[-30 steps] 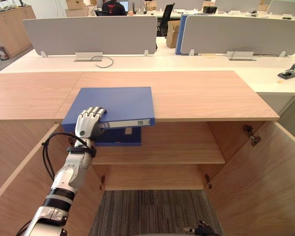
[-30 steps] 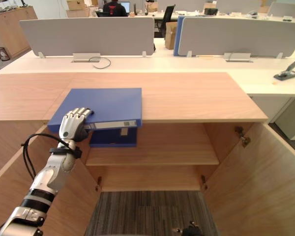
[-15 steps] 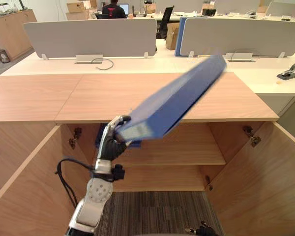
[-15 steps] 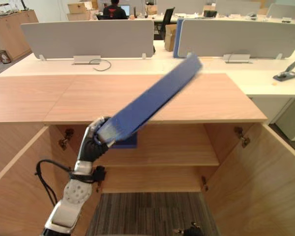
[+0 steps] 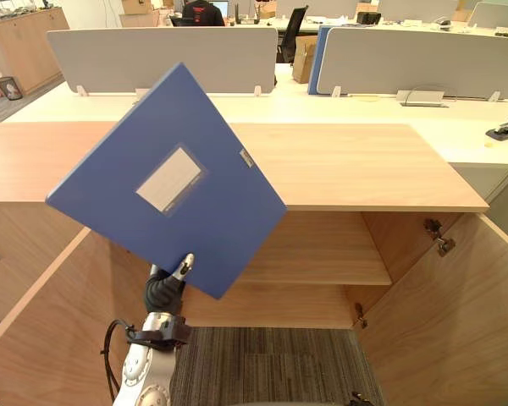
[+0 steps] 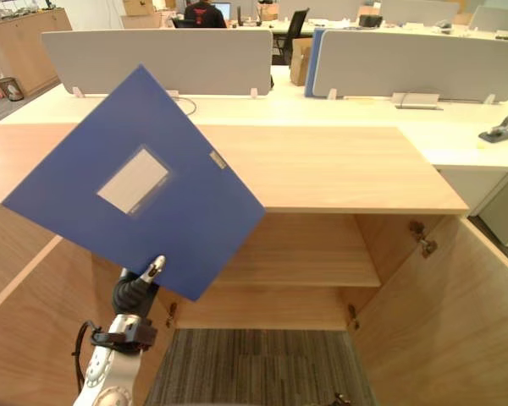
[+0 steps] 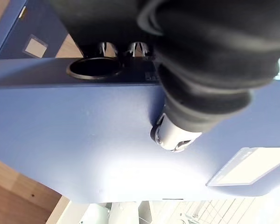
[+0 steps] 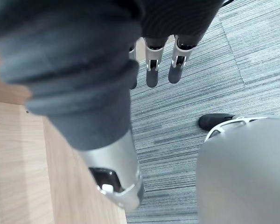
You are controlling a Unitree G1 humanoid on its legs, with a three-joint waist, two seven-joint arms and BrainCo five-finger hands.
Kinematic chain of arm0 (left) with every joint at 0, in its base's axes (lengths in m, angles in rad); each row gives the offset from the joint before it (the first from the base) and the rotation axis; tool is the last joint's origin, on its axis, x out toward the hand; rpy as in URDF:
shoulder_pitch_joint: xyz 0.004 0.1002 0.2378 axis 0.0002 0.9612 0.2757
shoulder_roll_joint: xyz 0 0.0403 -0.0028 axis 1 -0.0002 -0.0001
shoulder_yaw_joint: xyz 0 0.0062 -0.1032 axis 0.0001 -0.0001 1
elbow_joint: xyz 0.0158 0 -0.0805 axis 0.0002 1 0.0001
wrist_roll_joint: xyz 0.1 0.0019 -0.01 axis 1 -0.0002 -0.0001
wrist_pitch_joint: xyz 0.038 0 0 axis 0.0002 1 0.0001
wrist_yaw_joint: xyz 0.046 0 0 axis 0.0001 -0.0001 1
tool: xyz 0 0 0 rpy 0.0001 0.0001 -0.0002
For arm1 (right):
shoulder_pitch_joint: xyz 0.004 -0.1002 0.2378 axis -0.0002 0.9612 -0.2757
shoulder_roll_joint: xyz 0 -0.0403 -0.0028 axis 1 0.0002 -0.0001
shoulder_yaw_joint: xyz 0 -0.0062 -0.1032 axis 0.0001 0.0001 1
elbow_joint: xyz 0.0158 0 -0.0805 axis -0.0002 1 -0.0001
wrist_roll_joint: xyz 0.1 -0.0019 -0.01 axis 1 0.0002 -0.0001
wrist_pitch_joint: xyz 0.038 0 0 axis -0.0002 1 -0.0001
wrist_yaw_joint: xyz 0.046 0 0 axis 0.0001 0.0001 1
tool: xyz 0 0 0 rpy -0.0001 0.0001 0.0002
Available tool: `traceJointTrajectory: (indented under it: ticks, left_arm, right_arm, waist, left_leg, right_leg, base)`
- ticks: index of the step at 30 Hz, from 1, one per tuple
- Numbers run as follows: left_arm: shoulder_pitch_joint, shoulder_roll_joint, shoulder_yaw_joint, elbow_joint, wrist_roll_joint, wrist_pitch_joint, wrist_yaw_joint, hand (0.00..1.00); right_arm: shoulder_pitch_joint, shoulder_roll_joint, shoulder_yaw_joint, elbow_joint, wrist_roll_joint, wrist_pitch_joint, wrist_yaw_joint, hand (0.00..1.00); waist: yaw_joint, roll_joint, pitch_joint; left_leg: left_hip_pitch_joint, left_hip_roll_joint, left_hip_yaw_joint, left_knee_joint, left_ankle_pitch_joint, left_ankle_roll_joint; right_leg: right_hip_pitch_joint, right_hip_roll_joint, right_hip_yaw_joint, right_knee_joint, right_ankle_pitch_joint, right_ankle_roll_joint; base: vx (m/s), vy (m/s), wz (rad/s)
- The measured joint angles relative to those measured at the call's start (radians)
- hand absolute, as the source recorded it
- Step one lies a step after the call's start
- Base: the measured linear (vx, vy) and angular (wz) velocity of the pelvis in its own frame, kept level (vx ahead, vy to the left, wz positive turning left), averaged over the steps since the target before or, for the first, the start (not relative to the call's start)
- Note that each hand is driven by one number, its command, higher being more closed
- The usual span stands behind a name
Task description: Walk over to the cabinet, pick up the folder, carry it to the office cabinet, place the folder inside the office cabinet, then close the office cabinet door
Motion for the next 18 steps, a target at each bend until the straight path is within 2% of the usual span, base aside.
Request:
traceJointTrajectory:
  ticks: [3, 7, 10, 12, 14, 15, 18]
  left_arm:
    - [0.02, -0.002, -0.031, 0.009, -0.027, 0.02, -0.016, 1.0]
    - [0.031, -0.009, -0.056, 0.029, -0.028, 0.042, -0.03, 1.0]
    - [0.043, -0.029, -0.063, 0.027, -0.028, 0.044, -0.046, 1.0]
    - [0.06, -0.044, -0.055, 0.015, -0.023, 0.044, -0.057, 1.0]
    - [0.068, -0.045, -0.046, 0.006, -0.015, 0.044, -0.062, 1.0]
    - [0.075, -0.045, -0.027, -0.004, -0.004, 0.044, -0.064, 1.0]
    - [0.075, -0.051, 0.022, -0.005, 0.058, 0.043, -0.071, 1.0]
  right_arm:
    - [0.001, -0.007, 0.044, -0.005, 0.061, -0.003, 0.001, 0.0]
    - [0.022, -0.003, 0.221, -0.138, 0.272, -0.021, 0.015, 0.0]
    - [0.064, 0.038, 0.267, -0.386, 0.443, -0.049, 0.055, 0.0]
    - [0.088, 0.039, 0.262, -0.608, 0.596, -0.091, 0.089, 0.0]
    - [0.095, 0.036, 0.255, -0.714, 0.641, -0.112, 0.096, 0.0]
    - [0.1, 0.033, 0.246, -0.848, 0.671, -0.131, 0.102, 0.0]
    - [0.087, 0.034, 0.198, -1.073, 0.674, -0.161, 0.108, 0.0]
  waist:
    - [0.002, -0.001, 0.0]
    - [0.002, -0.001, -0.001]
    - [0.003, 0.002, -0.007]
    - [0.004, -0.001, -0.005]
    - [0.004, -0.001, -0.004]
    - [0.005, -0.002, -0.003]
    - [0.007, -0.003, -0.003]
  left_leg:
    - [0.0, 0.001, 0.0, 0.0, 0.001, 0.0]
    - [-0.002, 0.007, 0.002, 0.0, 0.003, -0.003]
    - [-0.031, 0.014, 0.004, 0.001, 0.015, -0.005]
    - [-0.035, 0.016, 0.005, 0.005, 0.017, -0.005]
    - [-0.035, 0.017, 0.006, 0.005, 0.018, -0.005]
    - [-0.035, 0.017, 0.006, 0.005, 0.018, -0.004]
    - [-0.037, 0.018, 0.008, 0.005, 0.019, -0.004]
  right_leg:
    - [0.0, 0.0, 0.0, 0.001, 0.001, 0.001]
    - [-0.005, 0.005, 0.003, 0.004, 0.002, 0.003]
    - [-0.042, 0.011, 0.007, 0.019, 0.003, 0.004]
    - [-0.052, 0.011, 0.009, 0.031, 0.003, 0.004]
    - [-0.055, 0.011, 0.011, 0.033, 0.003, 0.004]
    - [-0.057, 0.011, 0.014, 0.036, 0.003, 0.004]
    - [-0.064, 0.011, 0.019, 0.041, 0.003, 0.004]
  base:
    - [0.0, 0.0, 0.0]
    - [0.0, 0.0, -0.01]
    - [0.0, 0.001, -0.01]
    - [-0.02, 0.008, -0.01]
    - [-0.02, 0.008, -0.01]
    - [-0.04, 0.015, -0.03]
    - [-0.05, 0.022, -0.04]
